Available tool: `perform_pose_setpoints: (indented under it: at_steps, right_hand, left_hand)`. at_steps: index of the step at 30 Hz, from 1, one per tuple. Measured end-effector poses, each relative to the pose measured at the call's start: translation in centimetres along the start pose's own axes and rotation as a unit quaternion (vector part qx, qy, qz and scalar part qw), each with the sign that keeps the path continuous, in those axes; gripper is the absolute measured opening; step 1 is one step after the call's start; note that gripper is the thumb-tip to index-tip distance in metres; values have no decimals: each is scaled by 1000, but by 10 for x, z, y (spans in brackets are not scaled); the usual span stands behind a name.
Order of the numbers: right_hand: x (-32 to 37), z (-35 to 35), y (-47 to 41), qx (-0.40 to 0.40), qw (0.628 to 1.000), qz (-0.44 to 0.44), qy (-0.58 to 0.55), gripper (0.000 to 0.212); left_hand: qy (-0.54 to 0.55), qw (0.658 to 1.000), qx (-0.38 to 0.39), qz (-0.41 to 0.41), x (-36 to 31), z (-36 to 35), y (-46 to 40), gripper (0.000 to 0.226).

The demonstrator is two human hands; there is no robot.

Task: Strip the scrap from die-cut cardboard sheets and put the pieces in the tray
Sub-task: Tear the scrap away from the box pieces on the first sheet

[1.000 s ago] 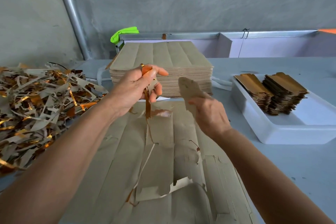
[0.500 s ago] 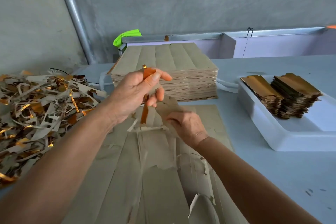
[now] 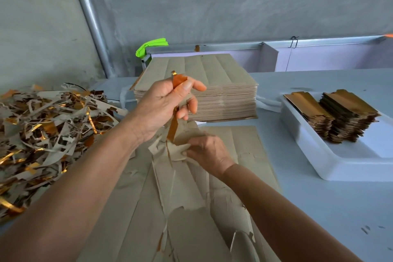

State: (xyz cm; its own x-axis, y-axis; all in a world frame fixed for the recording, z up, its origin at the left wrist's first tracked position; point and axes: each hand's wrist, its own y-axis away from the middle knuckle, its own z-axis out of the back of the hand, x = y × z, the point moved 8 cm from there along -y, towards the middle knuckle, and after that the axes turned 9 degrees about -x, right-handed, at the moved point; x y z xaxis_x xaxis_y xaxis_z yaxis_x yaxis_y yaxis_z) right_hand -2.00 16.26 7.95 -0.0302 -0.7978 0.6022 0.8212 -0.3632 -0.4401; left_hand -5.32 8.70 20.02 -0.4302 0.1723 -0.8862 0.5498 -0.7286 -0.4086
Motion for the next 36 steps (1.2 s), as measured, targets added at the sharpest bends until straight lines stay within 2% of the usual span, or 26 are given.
perform_pose_setpoints:
  at_steps: [4, 7, 10, 11, 12, 15, 18, 20, 23, 24, 26, 27, 29, 31, 33, 36]
  right_hand:
    - [-4, 16, 0, -72, 991, -65, -87, 20]
    - [-18, 39, 2, -136, 965, -153, -163, 16]
    - [-26, 49, 4, -147, 949, -193, -202, 11]
    - [-26, 51, 4, -147, 945, -196, -216, 8]
    - [-26, 53, 5, -148, 943, -198, -224, 6]
    - [-29, 56, 8, -160, 937, -202, -236, 8]
    - [-34, 62, 9, -190, 927, -212, -243, 3]
    - [-38, 64, 10, -207, 916, -222, -263, 9]
    - [-40, 60, 12, -215, 901, -235, -294, 6]
    - [-42, 61, 14, -232, 888, -251, -308, 9]
    - [-55, 68, 21, -289, 834, -311, -352, 16]
    - [-64, 74, 26, -316, 808, -342, -361, 16]
    - [-77, 91, 33, -349, 791, -378, -331, 12]
    - [-85, 109, 38, -365, 803, -378, -280, 8]
    - [-90, 125, 40, -370, 834, -347, -216, 8]
    - [-78, 134, 38, -313, 902, -259, -149, 50]
  left_hand:
    - [-46, 998, -38, 2, 16, 22, 2, 23]
    - [-224, 970, -90, -37, 22, 40, 1, 8]
    - [-490, 867, -73, -44, 38, 45, 0, 55]
    - [-529, 846, -60, -19, 47, 47, 0, 70]
    - [-539, 841, -52, 9, 55, 48, 1, 79]
    - [-472, 878, -27, 70, 77, 47, 3, 76]
    - [-464, 876, 19, 126, 97, 44, 13, 61]
    - [-427, 890, 30, 156, 110, 39, 22, 47]
    - [-359, 918, -19, 166, 121, 34, 28, 28]
    - [-327, 929, -50, 169, 123, 34, 29, 25]
    - [-252, 943, -98, 191, 130, 38, 34, 25]
    - [-218, 947, -111, 208, 135, 41, 38, 31]
    - [-174, 949, -124, 231, 138, 46, 43, 48]
    - [-142, 954, -131, 229, 135, 51, 43, 54]
    - [-114, 959, -136, 219, 128, 55, 40, 53]
    - [-58, 964, -139, 217, 120, 55, 35, 51]
